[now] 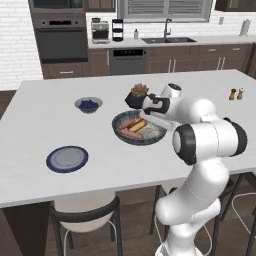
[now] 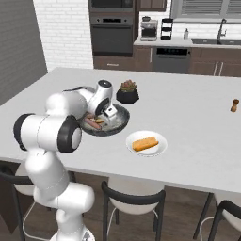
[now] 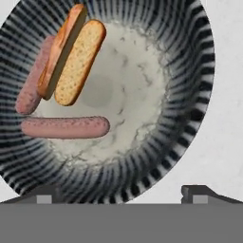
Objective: Place one bun and one sausage from the bowl on each plate.
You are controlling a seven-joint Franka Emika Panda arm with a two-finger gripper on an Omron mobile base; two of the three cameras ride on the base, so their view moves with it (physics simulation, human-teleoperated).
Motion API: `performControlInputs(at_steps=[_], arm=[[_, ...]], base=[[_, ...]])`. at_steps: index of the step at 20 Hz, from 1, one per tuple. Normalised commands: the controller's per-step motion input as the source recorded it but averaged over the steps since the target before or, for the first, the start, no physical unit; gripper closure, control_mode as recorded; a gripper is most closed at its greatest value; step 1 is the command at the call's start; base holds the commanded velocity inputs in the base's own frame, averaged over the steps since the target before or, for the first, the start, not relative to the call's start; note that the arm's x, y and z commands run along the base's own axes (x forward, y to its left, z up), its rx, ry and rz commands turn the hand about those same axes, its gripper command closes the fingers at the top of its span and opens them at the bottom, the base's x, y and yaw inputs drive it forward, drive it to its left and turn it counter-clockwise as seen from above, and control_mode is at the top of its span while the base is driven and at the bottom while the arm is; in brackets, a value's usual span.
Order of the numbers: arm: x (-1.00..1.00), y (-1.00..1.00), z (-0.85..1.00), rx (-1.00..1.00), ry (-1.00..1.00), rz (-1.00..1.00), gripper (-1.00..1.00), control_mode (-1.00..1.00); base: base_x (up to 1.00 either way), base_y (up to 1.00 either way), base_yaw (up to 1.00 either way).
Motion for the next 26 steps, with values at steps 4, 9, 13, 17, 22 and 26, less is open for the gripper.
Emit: performControlInputs(at_steps=[4, 9, 13, 17, 22, 26], arm=[[0.82, 0.07, 0.00, 0.00, 0.00, -0.16, -1.00, -1.00], [0.78, 0.10, -0.05, 0.00, 0.06, -0.13, -1.00, -1.00], [0.70, 0.17, -0.29, 0.00, 0.14, -0.08, -1.00, -1.00], [0.65, 0.06, -0.34, 0.00, 0.17, -0.07, -1.00, -1.00], [0.67, 0.00, -0.34, 0.00, 0.14, -0.06, -1.00, -1.00], [0.57, 0.00, -0.42, 0.00, 0.09, -0.04, -1.00, -1.00]], base=[[0.00, 0.00, 0.00], [0.00, 0.00, 0.00], [0.00, 0.00, 0.00], [0.00, 0.00, 0.00], [0.00, 0.00, 0.00], [0.00, 0.00, 0.00]])
